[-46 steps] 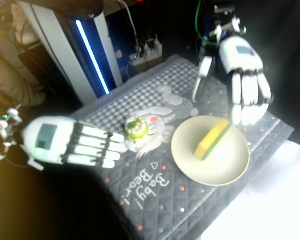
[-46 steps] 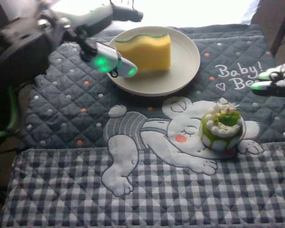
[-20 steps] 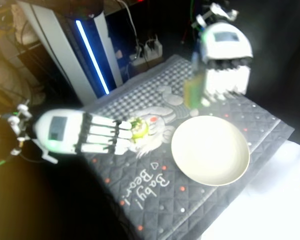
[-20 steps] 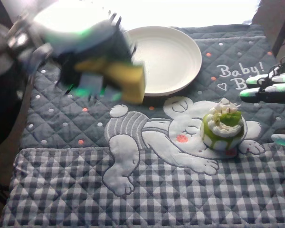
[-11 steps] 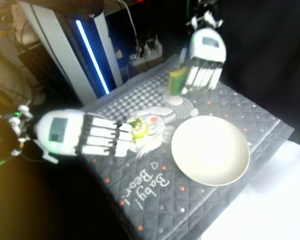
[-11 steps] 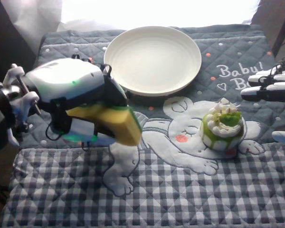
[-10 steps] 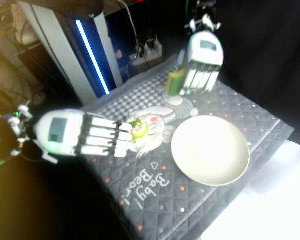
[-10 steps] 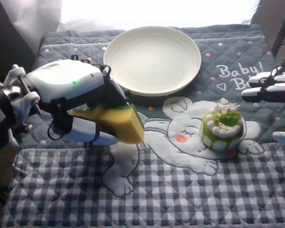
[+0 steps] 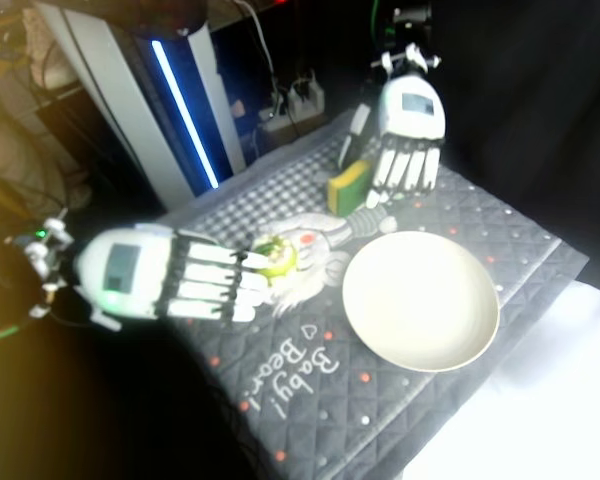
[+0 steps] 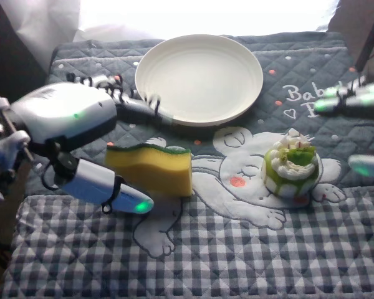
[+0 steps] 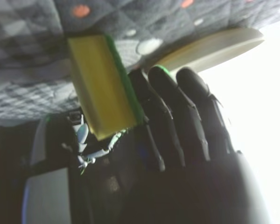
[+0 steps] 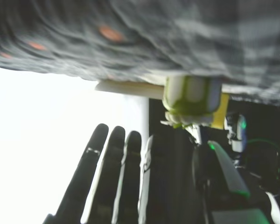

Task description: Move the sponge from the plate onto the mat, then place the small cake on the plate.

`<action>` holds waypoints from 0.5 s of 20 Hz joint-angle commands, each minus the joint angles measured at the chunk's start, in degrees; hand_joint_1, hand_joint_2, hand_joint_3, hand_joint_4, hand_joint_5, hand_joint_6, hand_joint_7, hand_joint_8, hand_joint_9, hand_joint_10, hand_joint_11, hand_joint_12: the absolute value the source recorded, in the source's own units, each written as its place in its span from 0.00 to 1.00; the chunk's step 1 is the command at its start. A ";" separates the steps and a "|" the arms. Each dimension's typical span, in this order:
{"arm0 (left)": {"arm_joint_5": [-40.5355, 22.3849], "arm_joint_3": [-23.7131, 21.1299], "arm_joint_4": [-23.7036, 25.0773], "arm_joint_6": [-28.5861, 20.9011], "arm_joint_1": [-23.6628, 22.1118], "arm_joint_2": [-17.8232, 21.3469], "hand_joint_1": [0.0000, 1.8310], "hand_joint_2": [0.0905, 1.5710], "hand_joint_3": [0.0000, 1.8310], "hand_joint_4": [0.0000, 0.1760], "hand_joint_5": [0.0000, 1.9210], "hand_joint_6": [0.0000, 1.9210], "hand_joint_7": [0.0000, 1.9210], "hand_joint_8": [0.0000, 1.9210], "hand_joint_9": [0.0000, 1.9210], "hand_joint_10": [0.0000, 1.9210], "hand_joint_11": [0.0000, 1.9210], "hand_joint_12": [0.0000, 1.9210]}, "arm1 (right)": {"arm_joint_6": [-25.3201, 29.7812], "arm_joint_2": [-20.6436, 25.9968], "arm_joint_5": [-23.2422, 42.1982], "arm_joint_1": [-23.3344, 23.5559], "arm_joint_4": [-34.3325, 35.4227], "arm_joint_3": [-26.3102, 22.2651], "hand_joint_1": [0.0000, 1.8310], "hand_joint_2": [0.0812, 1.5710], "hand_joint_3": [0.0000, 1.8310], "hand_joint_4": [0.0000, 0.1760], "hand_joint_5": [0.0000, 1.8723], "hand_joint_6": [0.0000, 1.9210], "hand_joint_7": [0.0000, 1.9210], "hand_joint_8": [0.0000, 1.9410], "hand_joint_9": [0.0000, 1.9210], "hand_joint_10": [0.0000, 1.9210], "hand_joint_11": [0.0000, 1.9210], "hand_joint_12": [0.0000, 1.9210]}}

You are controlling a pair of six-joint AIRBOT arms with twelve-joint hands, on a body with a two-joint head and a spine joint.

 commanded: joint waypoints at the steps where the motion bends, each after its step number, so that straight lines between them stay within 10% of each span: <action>1: -10.38 -0.55 -1.67 0.94 -0.14 0.85 0.31 0.45 0.00 0.44 0.10 0.00 0.11 0.01 0.08 0.02 0.00 0.37 | 0.33 -0.61 8.26 1.40 1.61 0.53 0.37 0.77 0.00 0.17 0.26 0.00 0.21 0.00 0.18 0.00 0.03 0.37; 4: -18.19 -2.61 -5.34 1.34 2.64 3.19 0.35 0.45 0.00 0.52 0.04 0.00 0.03 0.01 0.01 0.00 0.00 0.03 | 0.42 -3.14 8.42 5.34 0.87 2.20 0.46 0.75 0.00 0.21 0.27 0.00 0.23 0.00 0.19 0.00 0.05 0.39; 7: -22.86 -3.79 -7.32 1.34 4.47 4.02 0.32 0.45 0.00 0.67 0.03 0.00 0.01 0.00 0.00 0.00 0.01 0.00 | 2.02 -5.17 7.79 7.97 -2.04 3.30 0.47 0.73 0.00 0.31 0.30 0.00 0.25 0.00 0.21 0.00 0.13 0.25; 8: -24.57 -4.18 -8.21 1.34 5.34 4.05 0.32 0.44 0.00 0.93 0.02 0.00 0.00 0.00 0.00 0.00 0.01 0.00 | 2.41 -5.63 6.97 8.56 -3.18 3.43 0.50 0.72 0.00 0.29 0.29 0.00 0.24 0.00 0.21 0.00 0.13 0.24; 10: -28.10 -4.70 -10.97 1.34 7.72 4.02 0.33 0.45 0.00 0.85 0.01 0.00 0.00 0.00 0.00 0.00 0.00 0.00 | 3.04 -6.43 5.59 8.97 -4.84 3.49 0.48 0.69 0.00 0.41 0.23 0.00 0.18 0.00 0.17 0.00 0.12 0.23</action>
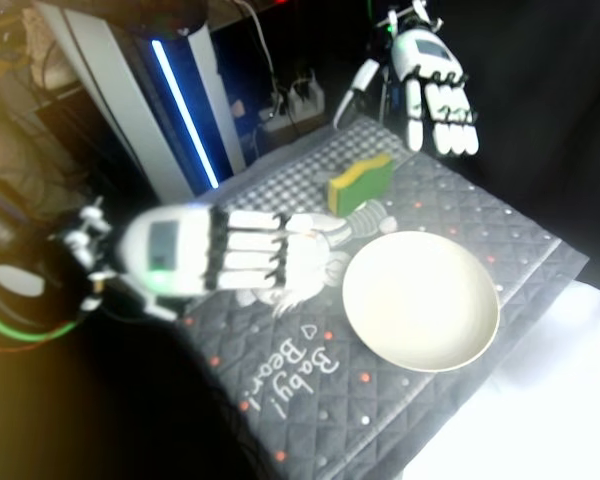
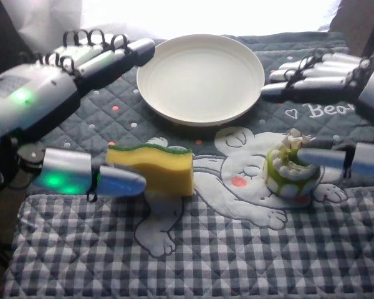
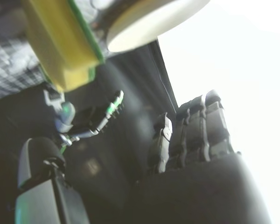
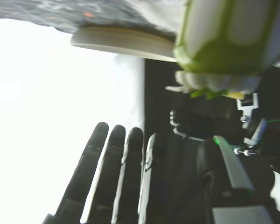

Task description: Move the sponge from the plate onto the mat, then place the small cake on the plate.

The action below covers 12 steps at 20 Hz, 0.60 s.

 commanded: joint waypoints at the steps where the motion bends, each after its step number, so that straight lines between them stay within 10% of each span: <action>1: -9.46 0.03 -2.10 -0.17 0.08 0.09 0.33 0.45 0.00 0.76 0.02 0.00 0.00 0.00 0.00 0.00 0.00 0.00 | 0.74 0.03 5.49 0.64 1.27 0.17 0.43 0.66 0.00 0.73 0.17 0.00 0.13 0.00 0.13 0.00 0.09 0.26; 3: -11.74 -0.19 -4.69 -0.19 2.00 0.17 0.38 0.47 0.01 0.58 0.04 0.01 0.00 0.00 0.00 0.00 0.01 0.00 | 1.45 -0.45 3.66 0.63 0.62 0.41 0.47 0.53 0.00 0.98 0.08 0.00 0.07 0.00 0.11 0.01 0.00 0.46; 6: -13.40 -0.41 -6.92 -0.20 3.70 0.21 0.41 0.48 0.01 0.42 0.05 0.01 0.00 0.00 0.00 0.00 0.03 0.01 | 4.29 -1.80 1.09 0.61 -0.39 1.67 0.51 0.50 0.00 1.00 0.09 0.00 0.06 0.00 0.13 0.00 0.01 0.58; 9: -14.06 -0.51 -7.79 -0.31 4.49 0.20 0.45 0.49 0.01 0.39 0.07 0.01 0.01 0.00 0.00 0.00 0.03 0.02 | 4.29 -3.37 -2.85 0.63 -2.50 2.44 0.64 0.49 0.00 0.70 0.20 0.00 0.13 0.00 0.27 0.03 0.18 0.62; 10: -14.08 -0.51 -7.86 -0.32 4.52 0.19 0.44 0.48 0.01 0.43 0.07 0.01 0.02 0.00 0.01 0.00 0.04 0.02 | 4.29 -3.78 -3.63 0.63 -2.66 2.78 0.68 0.52 0.00 0.46 0.24 0.00 0.17 0.00 0.33 0.04 0.25 0.59; 11: -14.06 -0.51 -7.95 -0.32 4.52 0.17 0.44 0.48 0.00 0.45 0.07 0.01 0.02 0.00 0.01 0.00 0.04 0.02 | 4.29 -3.97 -4.09 0.64 -2.66 3.07 0.72 0.56 0.00 0.00 0.33 0.01 0.29 0.02 0.38 0.05 0.24 0.63; 12: -14.05 -0.51 -8.07 -0.32 4.52 0.14 0.43 0.49 0.01 0.48 0.08 0.01 0.02 0.00 0.00 0.00 0.04 0.03 | 4.29 -4.01 -4.34 0.64 -2.64 3.22 0.74 0.57 0.00 0.00 0.38 0.01 0.37 0.03 0.41 0.07 0.22 0.70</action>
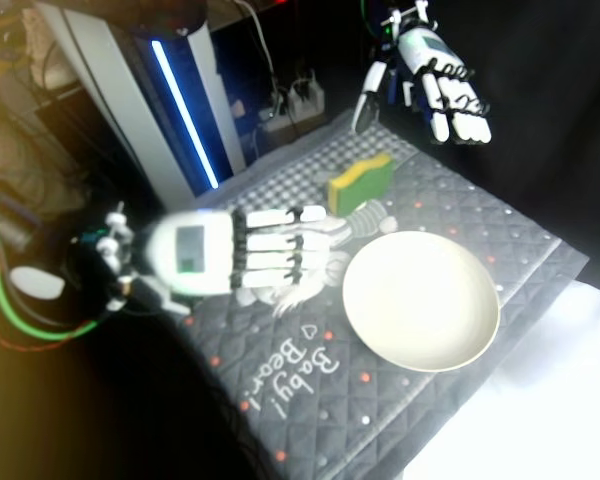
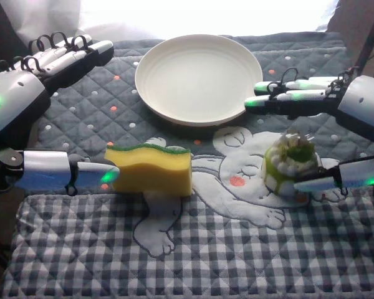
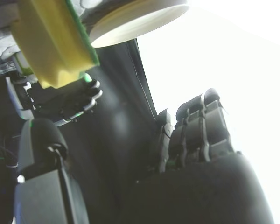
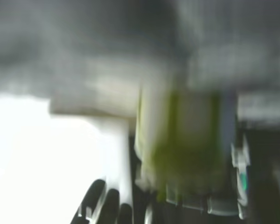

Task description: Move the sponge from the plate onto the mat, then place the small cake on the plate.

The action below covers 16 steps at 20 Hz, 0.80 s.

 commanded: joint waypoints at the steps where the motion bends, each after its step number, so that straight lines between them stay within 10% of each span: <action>1: -7.30 0.04 0.34 -0.32 -0.20 0.13 0.47 0.50 0.01 0.44 0.08 0.01 0.02 0.00 0.01 0.00 0.03 0.03 | -0.67 -1.20 -0.14 -0.32 0.45 0.21 0.76 0.59 0.00 0.00 0.46 0.01 0.46 0.02 0.45 0.15 0.23 0.72; 2: -7.25 0.04 0.14 -0.36 0.02 0.13 0.47 0.50 0.01 0.46 0.08 0.01 0.03 0.00 0.01 0.00 0.04 0.03 | -0.67 -1.19 -0.27 -0.32 0.45 0.29 0.76 0.63 0.00 0.00 0.51 0.01 0.55 0.33 0.46 0.23 0.20 0.73; 3: -7.25 0.04 -0.10 -0.47 0.30 0.13 0.50 0.50 0.01 0.41 0.08 0.01 0.03 0.00 0.01 0.00 0.03 0.03 | -0.67 -1.17 -0.33 -0.32 0.45 0.33 0.76 0.66 0.00 0.00 0.64 0.08 0.54 0.44 0.49 0.57 0.28 0.75; 4: -7.25 0.04 -0.31 -0.59 0.53 0.12 0.50 0.51 0.01 0.38 0.08 0.00 0.03 0.00 0.01 0.00 0.03 0.03 | -0.67 -1.17 -0.37 -0.32 0.41 0.35 0.76 0.66 0.00 0.00 0.63 0.17 0.57 0.44 0.49 0.64 0.30 0.73; 10: -7.14 0.06 -1.05 -0.70 1.11 -0.08 0.48 0.52 0.00 0.37 0.08 0.00 0.04 0.00 0.03 0.00 0.00 0.19 | -0.67 -0.72 -0.38 -0.31 -0.21 0.26 0.71 0.63 0.00 0.00 0.59 0.35 0.67 0.32 0.69 0.48 0.60 0.72; 15: -7.30 0.07 -1.20 -1.18 1.36 -0.17 0.48 0.52 0.00 0.31 0.09 0.00 0.05 0.00 0.04 0.00 0.00 0.19 | -0.67 -0.44 -0.92 -0.32 -0.19 0.21 0.75 0.64 0.00 0.00 0.55 0.39 0.65 0.35 0.60 0.40 0.51 0.69; 16: -7.40 0.07 -1.20 -1.39 1.50 -0.17 0.48 0.53 0.00 0.29 0.09 0.00 0.05 0.00 0.04 0.00 0.00 0.18 | -0.67 -0.44 -1.56 -0.32 -0.19 0.23 0.73 0.59 0.00 0.00 0.49 0.15 0.52 0.16 0.50 0.31 0.41 0.64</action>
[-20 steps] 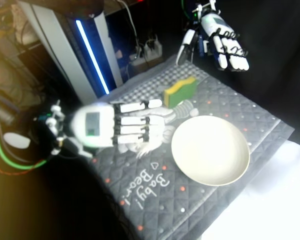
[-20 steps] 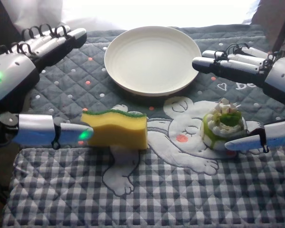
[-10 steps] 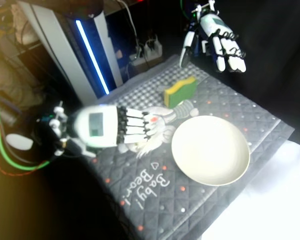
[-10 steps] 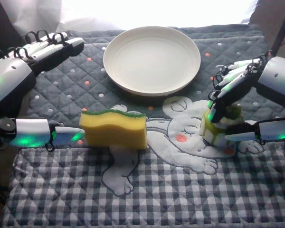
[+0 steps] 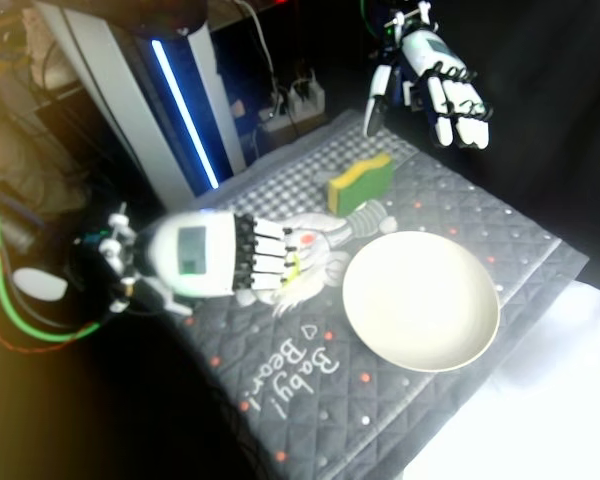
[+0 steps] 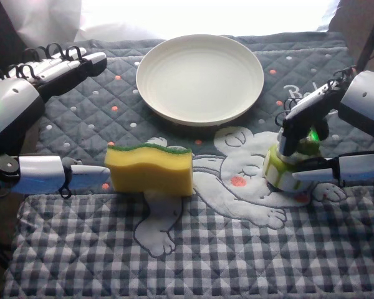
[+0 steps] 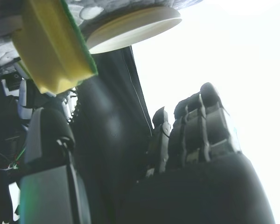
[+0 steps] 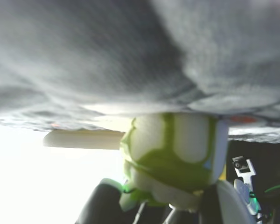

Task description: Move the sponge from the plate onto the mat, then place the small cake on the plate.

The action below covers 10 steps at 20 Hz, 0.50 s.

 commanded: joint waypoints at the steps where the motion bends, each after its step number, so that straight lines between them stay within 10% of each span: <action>1: -7.24 0.08 0.50 -0.47 -0.22 -0.10 0.48 0.53 0.00 0.27 0.09 0.00 0.06 0.00 0.04 0.00 0.00 0.18 | -0.76 -0.50 -1.79 -0.32 -0.18 0.05 0.67 0.57 0.00 0.00 0.43 0.04 0.43 0.06 0.40 0.24 0.26 0.68; 5: -7.50 0.11 0.46 -1.00 0.08 -0.11 0.44 0.52 0.00 0.25 0.11 0.00 0.07 0.00 0.05 0.00 0.00 0.21 | -0.76 -0.51 -2.76 -0.33 0.00 0.15 0.62 0.53 0.00 0.00 0.29 0.00 0.25 0.00 0.32 0.04 0.15 0.65; 7: -7.63 0.13 0.38 -1.17 0.22 -0.12 0.44 0.52 0.00 0.25 0.11 0.00 0.08 0.00 0.05 0.00 0.00 0.21 | -0.76 -0.50 -2.78 -0.33 0.34 0.21 0.59 0.52 0.00 0.14 0.24 0.00 0.21 0.00 0.28 0.02 0.12 0.63; 8: -7.72 0.14 0.38 -1.27 0.30 -0.13 0.48 0.53 0.00 0.29 0.12 0.00 0.09 0.00 0.05 0.00 0.00 0.21 | -0.76 -0.50 -3.09 -0.33 0.35 0.24 0.58 0.52 0.00 0.37 0.20 0.00 0.18 0.00 0.24 0.00 0.08 0.61; 10: -7.82 0.19 0.38 -1.49 0.39 -0.20 0.48 0.53 0.00 0.27 0.12 0.00 0.09 0.00 0.06 0.00 0.00 0.22 | -0.76 -0.50 -4.66 -0.35 -0.07 0.34 0.63 0.53 0.00 0.29 0.24 0.00 0.19 0.00 0.24 0.00 0.04 0.61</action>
